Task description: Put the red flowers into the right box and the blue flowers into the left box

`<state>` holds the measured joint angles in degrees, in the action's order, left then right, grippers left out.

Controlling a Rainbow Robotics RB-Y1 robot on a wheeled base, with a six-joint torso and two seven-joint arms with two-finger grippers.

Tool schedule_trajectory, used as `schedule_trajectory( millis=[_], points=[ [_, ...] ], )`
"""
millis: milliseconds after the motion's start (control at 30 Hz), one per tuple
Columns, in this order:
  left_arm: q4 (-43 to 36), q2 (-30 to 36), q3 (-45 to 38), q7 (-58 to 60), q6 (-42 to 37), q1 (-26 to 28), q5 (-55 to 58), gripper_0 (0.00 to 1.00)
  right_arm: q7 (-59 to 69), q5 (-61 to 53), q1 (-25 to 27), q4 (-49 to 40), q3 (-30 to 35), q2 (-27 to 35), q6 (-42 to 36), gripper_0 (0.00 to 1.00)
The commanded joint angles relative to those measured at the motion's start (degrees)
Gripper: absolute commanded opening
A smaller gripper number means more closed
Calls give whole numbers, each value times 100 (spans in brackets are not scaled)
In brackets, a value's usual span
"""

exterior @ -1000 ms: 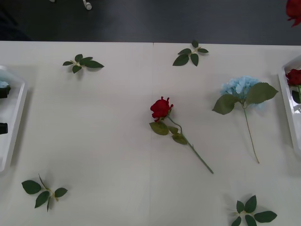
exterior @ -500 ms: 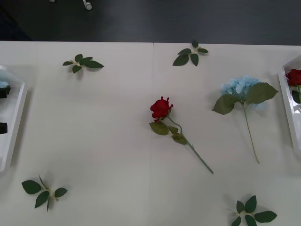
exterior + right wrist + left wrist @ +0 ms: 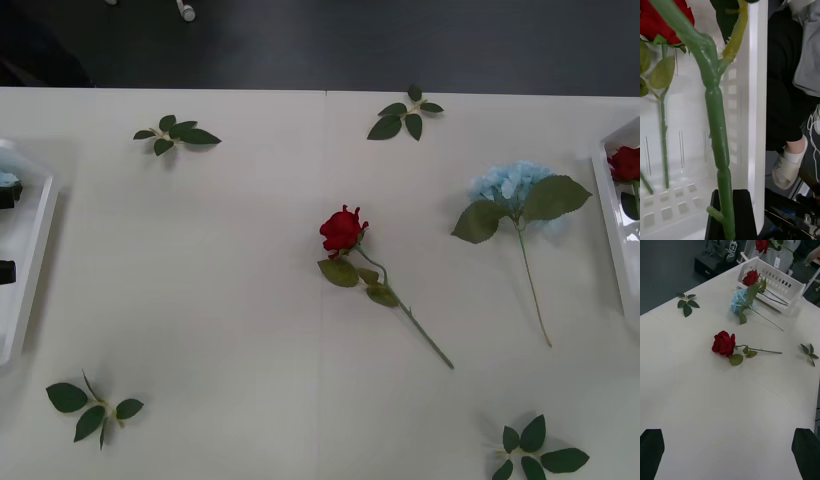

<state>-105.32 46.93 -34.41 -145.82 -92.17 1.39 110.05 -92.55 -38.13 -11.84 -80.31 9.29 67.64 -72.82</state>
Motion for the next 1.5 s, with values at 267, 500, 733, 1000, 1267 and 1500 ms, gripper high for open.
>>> schedule_trajectory(
  millis=[267, 500, 733, 1000, 1267, 1500],
  points=[
    [-32, 124, -30, -430, -38, 55, 43, 100, 96, 386, -152, -3, -191, -67, 40, 0],
    [-32, 124, -30, -430, -38, 55, 43, 100, 237, 342, -152, -3, -191, -67, 14, 52],
    [-32, 124, -30, -430, -38, 55, 43, 100, 307, 342, -152, -82, -191, -67, -144, 54],
    [-32, 124, -30, -430, -38, 55, 43, 100, 457, -36, -170, -547, -94, -67, -786, 54],
    [-32, 124, -30, -430, -38, 55, 43, 100, 1380, -458, -187, -1875, -59, -339, -1955, 54],
    [-32, 124, -30, -430, -38, 55, 43, 100, 2408, -317, -187, -3061, -534, -735, -2350, 54]
  ],
)
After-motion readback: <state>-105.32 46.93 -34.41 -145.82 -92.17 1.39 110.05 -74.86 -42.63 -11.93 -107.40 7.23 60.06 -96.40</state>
